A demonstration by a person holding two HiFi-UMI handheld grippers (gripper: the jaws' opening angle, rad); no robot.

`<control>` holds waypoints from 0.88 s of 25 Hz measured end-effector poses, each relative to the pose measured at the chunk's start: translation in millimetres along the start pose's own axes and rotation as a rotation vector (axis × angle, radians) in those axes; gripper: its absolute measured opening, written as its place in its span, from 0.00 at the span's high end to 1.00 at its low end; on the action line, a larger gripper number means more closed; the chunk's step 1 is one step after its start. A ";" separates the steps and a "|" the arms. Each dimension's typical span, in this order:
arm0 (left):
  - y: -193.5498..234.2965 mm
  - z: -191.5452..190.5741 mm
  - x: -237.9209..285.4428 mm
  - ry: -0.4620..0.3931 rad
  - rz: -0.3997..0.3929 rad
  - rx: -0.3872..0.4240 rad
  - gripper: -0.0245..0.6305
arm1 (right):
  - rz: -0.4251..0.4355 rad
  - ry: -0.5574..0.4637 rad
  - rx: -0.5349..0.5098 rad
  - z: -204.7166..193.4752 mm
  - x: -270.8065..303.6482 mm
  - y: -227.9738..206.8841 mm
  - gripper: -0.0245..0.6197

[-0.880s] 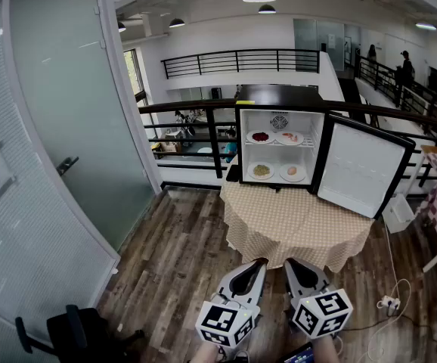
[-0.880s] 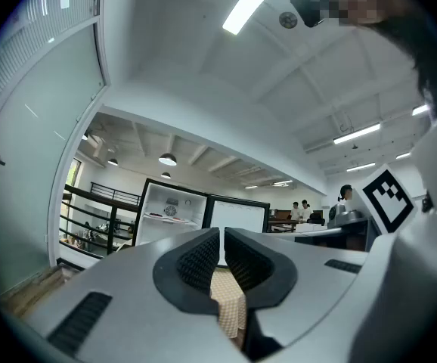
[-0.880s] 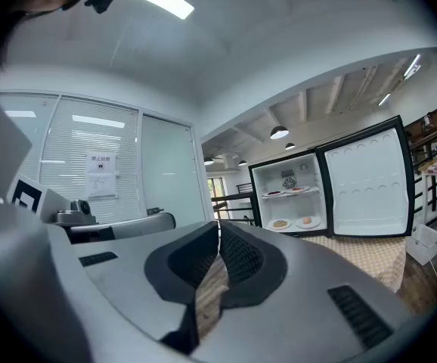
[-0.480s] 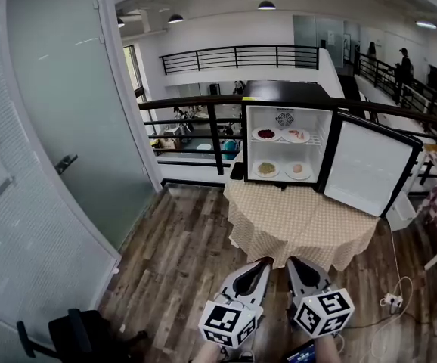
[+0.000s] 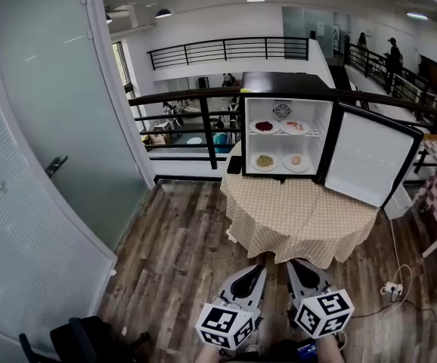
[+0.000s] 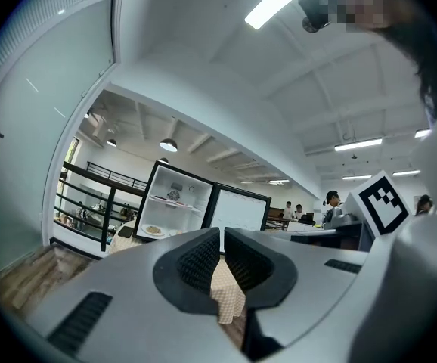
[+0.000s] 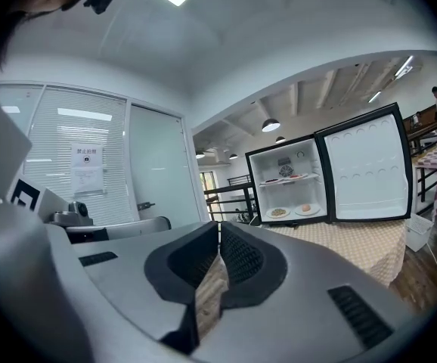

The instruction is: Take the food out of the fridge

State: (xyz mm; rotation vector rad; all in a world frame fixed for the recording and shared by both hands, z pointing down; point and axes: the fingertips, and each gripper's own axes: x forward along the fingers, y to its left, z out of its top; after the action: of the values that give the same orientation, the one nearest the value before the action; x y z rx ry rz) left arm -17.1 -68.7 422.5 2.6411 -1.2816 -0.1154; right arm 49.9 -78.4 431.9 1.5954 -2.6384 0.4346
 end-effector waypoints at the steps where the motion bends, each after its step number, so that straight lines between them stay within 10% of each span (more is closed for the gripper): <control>1: -2.1 -0.8 -1.1 0.001 -0.007 -0.012 0.92 | -0.006 0.005 0.002 0.4 -3.5 0.7 0.93; 22: -0.4 -3.5 28.5 0.048 -0.034 -0.019 0.92 | 0.002 0.048 0.032 0.7 16.1 -20.3 0.93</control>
State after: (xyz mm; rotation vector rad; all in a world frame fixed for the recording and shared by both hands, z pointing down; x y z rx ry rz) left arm 1.5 -90.2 426.3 2.6337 -1.2152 -0.0691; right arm 60.0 -101.4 438.4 1.5704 -2.6121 0.5113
